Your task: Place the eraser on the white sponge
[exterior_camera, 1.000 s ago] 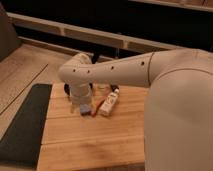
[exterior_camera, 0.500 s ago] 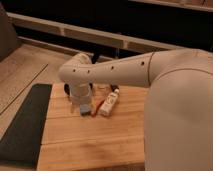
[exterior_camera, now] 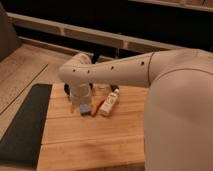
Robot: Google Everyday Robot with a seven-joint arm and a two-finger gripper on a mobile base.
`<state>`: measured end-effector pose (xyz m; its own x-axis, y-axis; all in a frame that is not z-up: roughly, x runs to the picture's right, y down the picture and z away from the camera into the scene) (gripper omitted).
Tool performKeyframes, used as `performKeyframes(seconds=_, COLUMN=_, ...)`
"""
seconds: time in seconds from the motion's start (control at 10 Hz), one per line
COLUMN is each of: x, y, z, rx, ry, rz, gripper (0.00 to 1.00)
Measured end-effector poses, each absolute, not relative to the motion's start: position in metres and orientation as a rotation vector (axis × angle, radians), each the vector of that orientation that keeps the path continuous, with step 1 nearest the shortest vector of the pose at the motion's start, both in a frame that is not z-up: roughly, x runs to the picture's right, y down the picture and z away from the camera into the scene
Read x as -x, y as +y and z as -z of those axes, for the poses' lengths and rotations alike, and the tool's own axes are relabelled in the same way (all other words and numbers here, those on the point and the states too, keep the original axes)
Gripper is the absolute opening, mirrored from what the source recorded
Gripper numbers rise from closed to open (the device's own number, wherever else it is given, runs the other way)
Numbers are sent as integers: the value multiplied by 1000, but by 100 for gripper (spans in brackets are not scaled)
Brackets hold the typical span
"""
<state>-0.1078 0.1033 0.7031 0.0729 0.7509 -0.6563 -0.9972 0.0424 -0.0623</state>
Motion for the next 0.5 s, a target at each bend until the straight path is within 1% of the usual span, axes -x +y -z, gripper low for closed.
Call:
performKeyframes(seconds=0.3, x=108, y=104, z=-703, rx=592, ry=523, rz=-1434, gripper=65)
performKeyframes(seconds=0.5, x=110, y=96, z=-702, rx=573, ry=496, rz=-1428, gripper=65)
